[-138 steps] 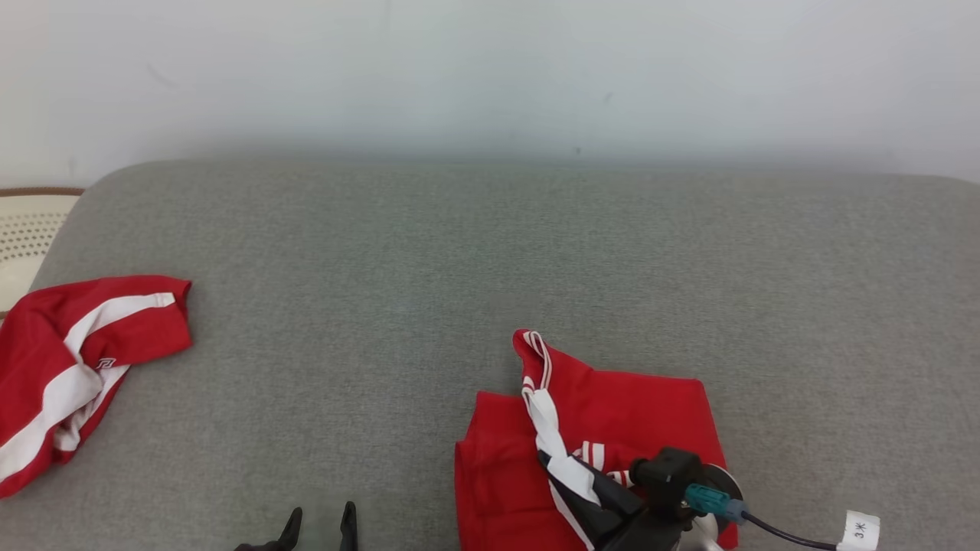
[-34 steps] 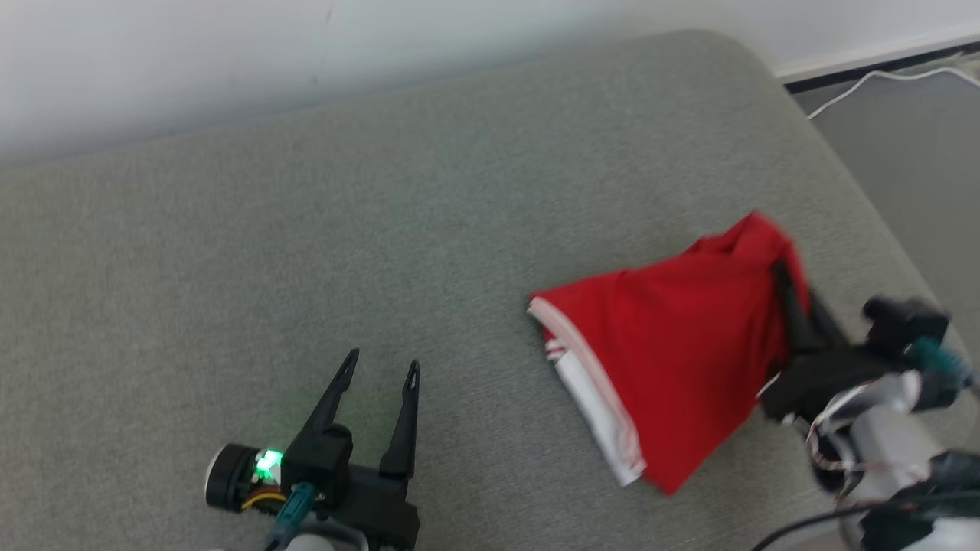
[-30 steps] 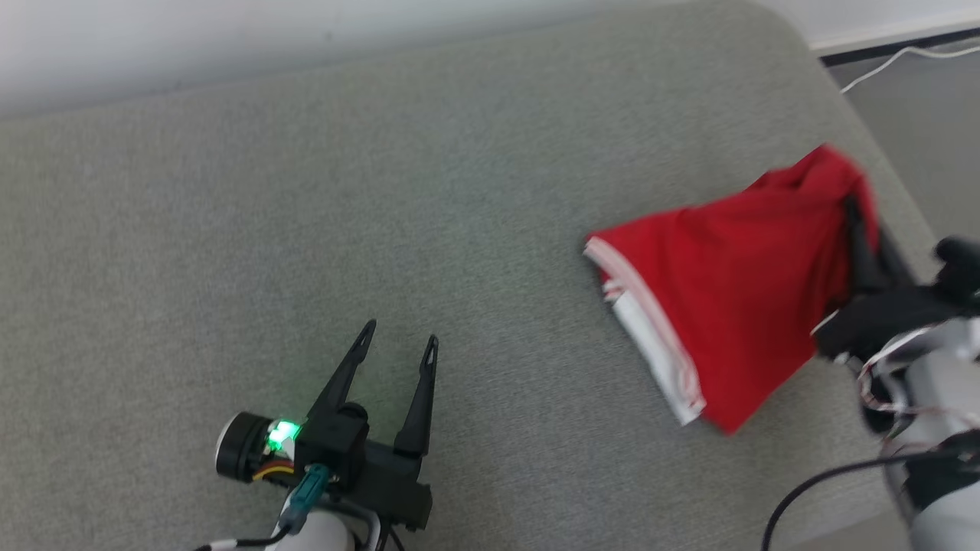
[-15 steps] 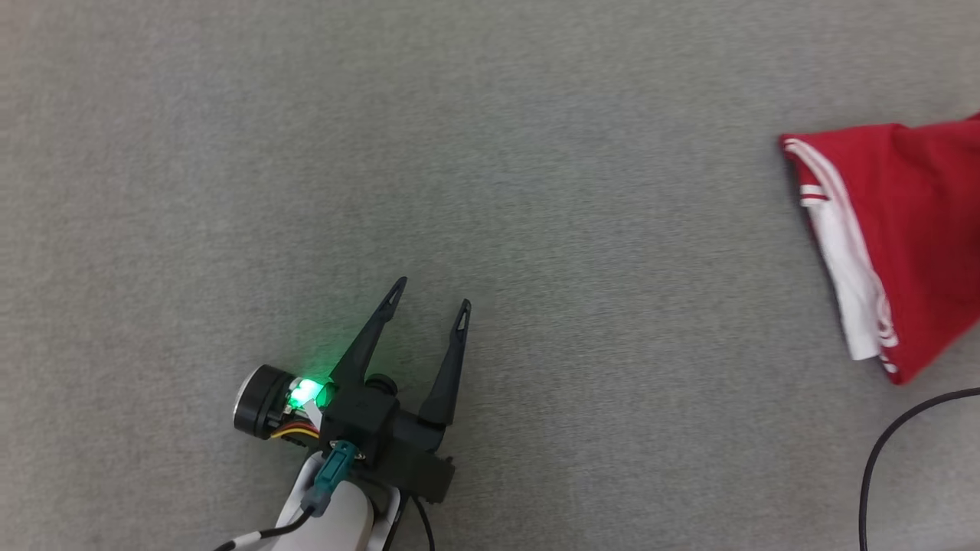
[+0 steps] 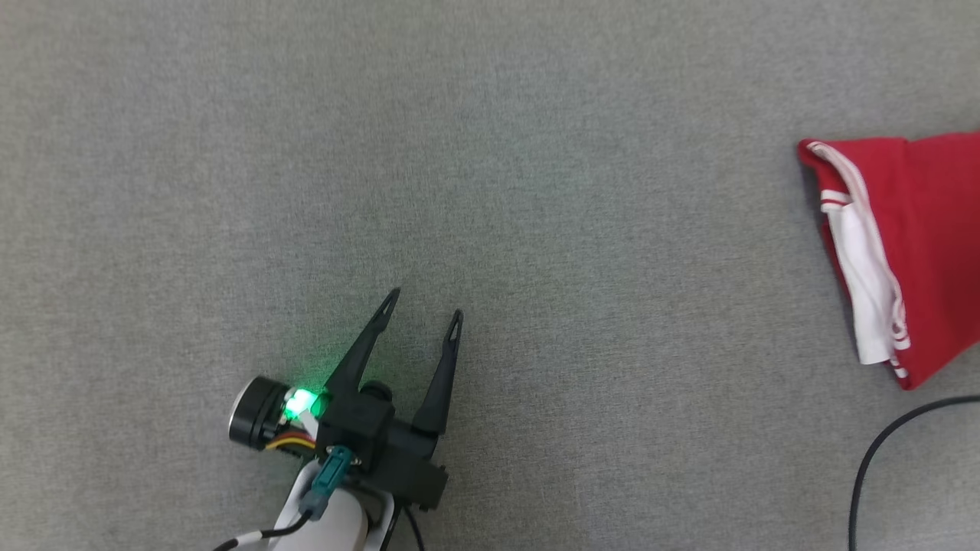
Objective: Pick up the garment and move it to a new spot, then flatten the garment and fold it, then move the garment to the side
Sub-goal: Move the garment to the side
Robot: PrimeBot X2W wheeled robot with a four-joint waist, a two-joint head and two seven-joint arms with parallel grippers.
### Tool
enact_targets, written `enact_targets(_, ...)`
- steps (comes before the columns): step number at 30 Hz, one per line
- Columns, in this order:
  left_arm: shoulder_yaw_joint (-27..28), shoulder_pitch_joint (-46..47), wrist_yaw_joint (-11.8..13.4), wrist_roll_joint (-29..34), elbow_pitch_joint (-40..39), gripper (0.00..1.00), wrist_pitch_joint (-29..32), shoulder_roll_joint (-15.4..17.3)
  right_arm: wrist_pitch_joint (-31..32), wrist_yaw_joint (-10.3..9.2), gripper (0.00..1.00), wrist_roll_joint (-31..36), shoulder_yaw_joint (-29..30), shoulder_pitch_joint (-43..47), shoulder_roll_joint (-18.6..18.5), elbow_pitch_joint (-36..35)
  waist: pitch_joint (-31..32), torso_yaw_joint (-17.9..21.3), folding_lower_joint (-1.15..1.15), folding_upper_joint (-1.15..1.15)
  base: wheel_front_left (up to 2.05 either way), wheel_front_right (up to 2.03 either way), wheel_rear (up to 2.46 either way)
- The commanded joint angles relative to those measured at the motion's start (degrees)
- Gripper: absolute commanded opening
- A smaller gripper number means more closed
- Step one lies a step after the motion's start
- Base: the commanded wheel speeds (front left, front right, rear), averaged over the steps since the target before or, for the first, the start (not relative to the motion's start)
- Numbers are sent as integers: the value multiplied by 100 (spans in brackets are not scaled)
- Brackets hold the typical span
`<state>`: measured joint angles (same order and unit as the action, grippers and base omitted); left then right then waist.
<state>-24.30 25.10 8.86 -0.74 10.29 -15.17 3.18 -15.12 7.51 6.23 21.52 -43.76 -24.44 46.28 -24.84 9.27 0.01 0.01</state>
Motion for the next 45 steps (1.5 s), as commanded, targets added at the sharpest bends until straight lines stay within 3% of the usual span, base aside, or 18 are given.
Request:
enact_targets(1, 27, -140, 28, -24, 47, 100, 5, 52, 1, -5, 100, 67, 8, 113, 81, -61, 179, 30, -1, -1, 0, 0, 0)
enact_targets(7, 219, -442, 87, -155, 76, 100, 1, 26, -1, -5, 100, -292, -388, 562, 445, -644, 698, 40, -1, -1, 0, 0, 0)
enact_targets(17, 954, -1111, 185, -260, 259, 100, 1, 38, 0, -5, 100, -1234, -1672, 1718, 914, -1588, 1478, -104, -1, -1, 0, 0, 0)
enact_targets(23, 1445, -1514, 208, -287, 326, 100, 1, 52, 0, -5, 100, -1467, -2339, 2364, 1196, -2039, 1836, -170, -1, -1, 0, 0, 0)
enact_targets(38, 2264, -2241, 53, -230, 382, 100, 1, 18, 0, -5, 100, -1540, -2892, 3462, 1709, -2621, 2475, -218, -1, -1, 0, 0, 0)
enact_targets(45, 2353, -2399, -35, -133, 418, 100, 0, -3, 0, -5, 100, -1500, -3017, 3763, 1798, -2807, 2571, -248, -1, -1, 0, 0, 0)
